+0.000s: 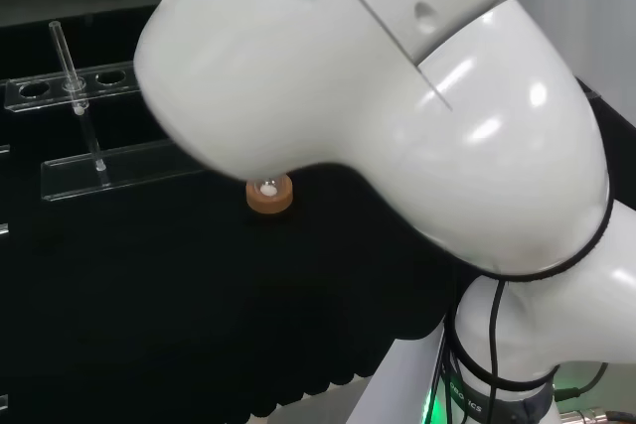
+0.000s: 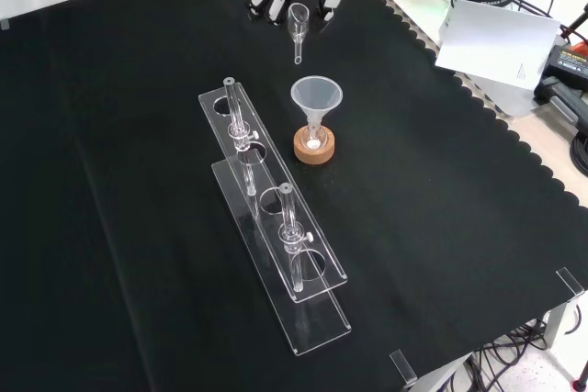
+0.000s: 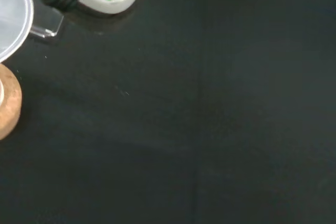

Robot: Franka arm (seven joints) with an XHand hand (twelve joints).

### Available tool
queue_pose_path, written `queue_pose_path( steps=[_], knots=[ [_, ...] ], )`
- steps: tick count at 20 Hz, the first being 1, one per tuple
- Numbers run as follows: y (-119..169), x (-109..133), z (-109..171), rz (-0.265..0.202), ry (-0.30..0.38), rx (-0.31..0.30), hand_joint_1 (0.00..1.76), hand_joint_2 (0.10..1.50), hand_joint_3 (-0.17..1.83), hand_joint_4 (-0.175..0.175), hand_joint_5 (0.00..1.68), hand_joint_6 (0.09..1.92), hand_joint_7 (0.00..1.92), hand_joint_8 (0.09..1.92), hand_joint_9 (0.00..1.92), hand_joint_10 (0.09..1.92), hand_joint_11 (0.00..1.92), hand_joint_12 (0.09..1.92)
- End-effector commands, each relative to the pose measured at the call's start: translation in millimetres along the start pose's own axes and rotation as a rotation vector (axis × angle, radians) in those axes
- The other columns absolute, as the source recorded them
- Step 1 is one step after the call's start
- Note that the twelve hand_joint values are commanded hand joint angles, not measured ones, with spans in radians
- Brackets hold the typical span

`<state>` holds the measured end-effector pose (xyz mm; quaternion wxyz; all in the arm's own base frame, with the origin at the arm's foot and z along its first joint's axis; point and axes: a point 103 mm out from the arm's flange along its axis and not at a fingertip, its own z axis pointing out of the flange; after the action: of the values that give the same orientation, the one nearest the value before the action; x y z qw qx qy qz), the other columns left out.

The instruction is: Put the weighing funnel back on the table.

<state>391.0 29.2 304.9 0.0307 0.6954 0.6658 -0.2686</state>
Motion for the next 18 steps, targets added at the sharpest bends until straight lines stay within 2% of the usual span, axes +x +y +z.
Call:
queue_pose_path(
  steps=[1,8,18],
  knots=[
    [6.4,-16.2,12.5,-0.013,0.145,-0.010,1.10,0.72,0.59,0.175,1.20,0.77,0.52,0.66,0.86,0.40,0.70,1.13],
    [18.0,-43.4,22.4,0.014,0.259,-0.021,1.10,0.72,0.59,0.175,1.20,0.77,0.52,0.66,0.86,0.40,0.71,1.13],
    [59.9,-76.4,62.4,0.031,0.355,-0.035,1.10,0.72,0.59,0.175,1.20,0.77,0.53,0.66,0.87,0.40,0.72,1.13]
  ],
)
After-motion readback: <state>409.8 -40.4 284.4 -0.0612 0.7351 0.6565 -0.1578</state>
